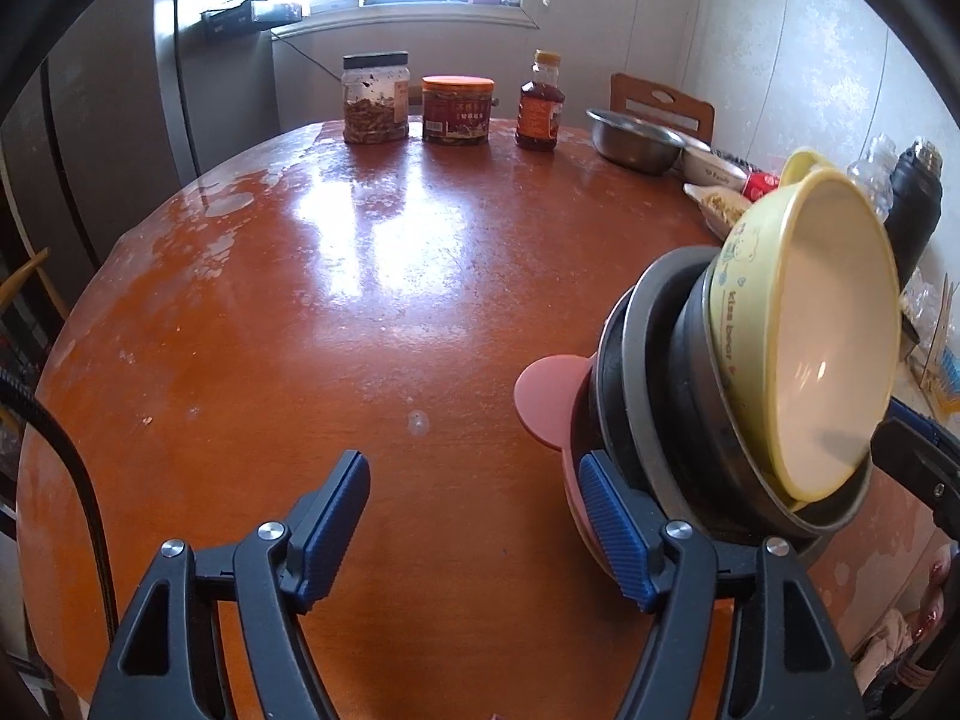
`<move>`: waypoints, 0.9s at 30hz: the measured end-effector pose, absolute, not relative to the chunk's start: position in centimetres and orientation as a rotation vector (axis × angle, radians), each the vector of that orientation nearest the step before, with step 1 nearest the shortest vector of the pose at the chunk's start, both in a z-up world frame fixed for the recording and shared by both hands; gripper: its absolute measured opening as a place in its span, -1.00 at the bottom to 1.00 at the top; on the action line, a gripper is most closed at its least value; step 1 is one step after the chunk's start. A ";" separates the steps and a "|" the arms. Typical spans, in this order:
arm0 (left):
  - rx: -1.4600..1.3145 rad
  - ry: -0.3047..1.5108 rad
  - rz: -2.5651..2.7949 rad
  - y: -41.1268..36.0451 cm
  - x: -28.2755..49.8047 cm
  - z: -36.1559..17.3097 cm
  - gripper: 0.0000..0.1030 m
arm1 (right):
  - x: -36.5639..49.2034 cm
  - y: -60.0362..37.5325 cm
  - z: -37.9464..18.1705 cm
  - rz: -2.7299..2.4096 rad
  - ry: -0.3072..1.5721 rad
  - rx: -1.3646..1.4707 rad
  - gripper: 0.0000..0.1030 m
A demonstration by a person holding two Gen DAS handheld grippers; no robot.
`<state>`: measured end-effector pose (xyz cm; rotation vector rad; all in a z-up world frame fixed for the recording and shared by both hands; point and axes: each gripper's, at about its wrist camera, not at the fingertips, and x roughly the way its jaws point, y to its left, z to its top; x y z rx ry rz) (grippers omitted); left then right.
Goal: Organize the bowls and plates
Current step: 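Lower the bowl stack onto the plate stack and open both grippers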
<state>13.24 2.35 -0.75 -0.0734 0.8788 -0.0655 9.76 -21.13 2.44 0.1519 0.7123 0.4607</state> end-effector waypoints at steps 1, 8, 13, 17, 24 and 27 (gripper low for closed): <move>-0.072 0.861 -0.045 2.6 12.8 -0.4 0.42 | 9.5 -21.3 2.6 0.452 0.703 0.150 0.46; -0.104 0.794 0.039 4.1 9.3 1.4 0.43 | 7.1 -21.8 3.2 0.388 0.655 0.127 0.49; -0.102 0.786 0.035 3.6 6.4 1.4 0.44 | 5.3 -21.6 3.0 0.369 0.637 0.112 0.52; -0.090 0.773 0.032 2.5 4.2 1.5 0.45 | 4.0 -21.1 2.1 0.346 0.644 0.105 0.53; -0.067 0.781 0.041 0.9 1.5 0.5 0.50 | 1.1 -21.3 1.0 0.219 0.601 0.062 0.54; -0.088 0.806 0.051 0.4 0.7 -0.2 0.51 | 0.3 -21.4 0.3 0.220 0.624 0.067 0.56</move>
